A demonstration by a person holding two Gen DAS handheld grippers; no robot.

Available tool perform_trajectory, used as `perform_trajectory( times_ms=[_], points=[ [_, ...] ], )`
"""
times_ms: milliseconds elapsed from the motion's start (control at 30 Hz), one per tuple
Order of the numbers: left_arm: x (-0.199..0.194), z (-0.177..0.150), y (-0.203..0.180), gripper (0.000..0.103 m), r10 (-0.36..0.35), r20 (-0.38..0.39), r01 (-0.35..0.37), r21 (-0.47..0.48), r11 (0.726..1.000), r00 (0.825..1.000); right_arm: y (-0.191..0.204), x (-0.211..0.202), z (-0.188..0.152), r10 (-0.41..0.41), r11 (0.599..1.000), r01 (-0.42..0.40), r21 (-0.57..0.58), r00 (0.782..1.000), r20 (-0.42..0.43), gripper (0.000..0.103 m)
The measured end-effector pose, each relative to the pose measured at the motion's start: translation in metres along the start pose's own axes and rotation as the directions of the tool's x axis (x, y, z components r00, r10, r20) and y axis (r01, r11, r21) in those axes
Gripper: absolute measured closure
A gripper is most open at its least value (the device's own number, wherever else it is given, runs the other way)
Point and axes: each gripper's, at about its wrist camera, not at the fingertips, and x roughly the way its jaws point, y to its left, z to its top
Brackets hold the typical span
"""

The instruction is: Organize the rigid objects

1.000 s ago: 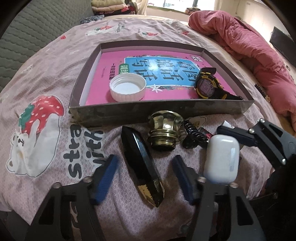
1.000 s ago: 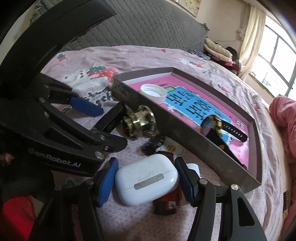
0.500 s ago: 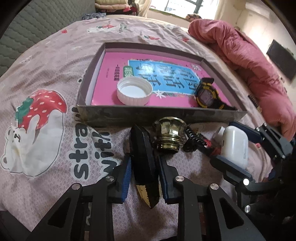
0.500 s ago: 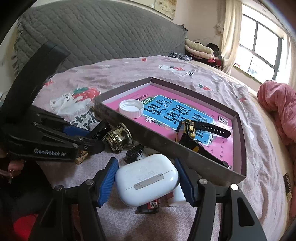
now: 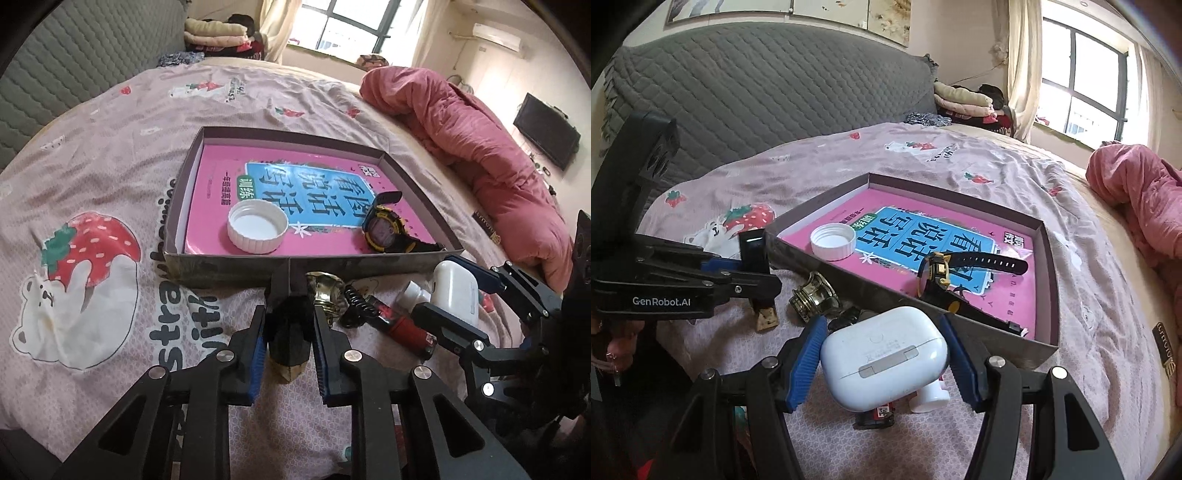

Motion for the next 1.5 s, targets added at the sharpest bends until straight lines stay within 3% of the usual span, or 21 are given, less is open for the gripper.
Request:
perform_trajectory(
  times_ms=[300, 867, 1200, 1500],
  points=[
    [-0.005, 0.001, 0.007, 0.08, -0.017, 0.012, 0.017, -0.016, 1.0, 1.0, -0.004, -0.003, 0.002, -0.009, 1.0, 0.009, 0.017, 1.0, 0.004, 0.04],
    [-0.027, 0.013, 0.006, 0.08, -0.048, 0.12, 0.049, -0.008, 0.999, 0.992, -0.01, -0.01, 0.005, -0.018, 0.999, 0.016, 0.046, 0.999, 0.037, 0.04],
    [-0.038, 0.027, 0.017, 0.08, -0.022, 0.194, 0.03, -0.041, 0.999, 0.981, -0.021, -0.027, 0.019, -0.063, 0.995, 0.055, 0.082, 0.993, 0.1, 0.04],
    [-0.036, 0.038, 0.019, 0.08, 0.006, 0.244, 0.002, -0.034, 0.999, 0.97, -0.03, -0.032, 0.02, -0.092, 0.99, 0.08, 0.112, 0.99, 0.107, 0.04]
  ],
)
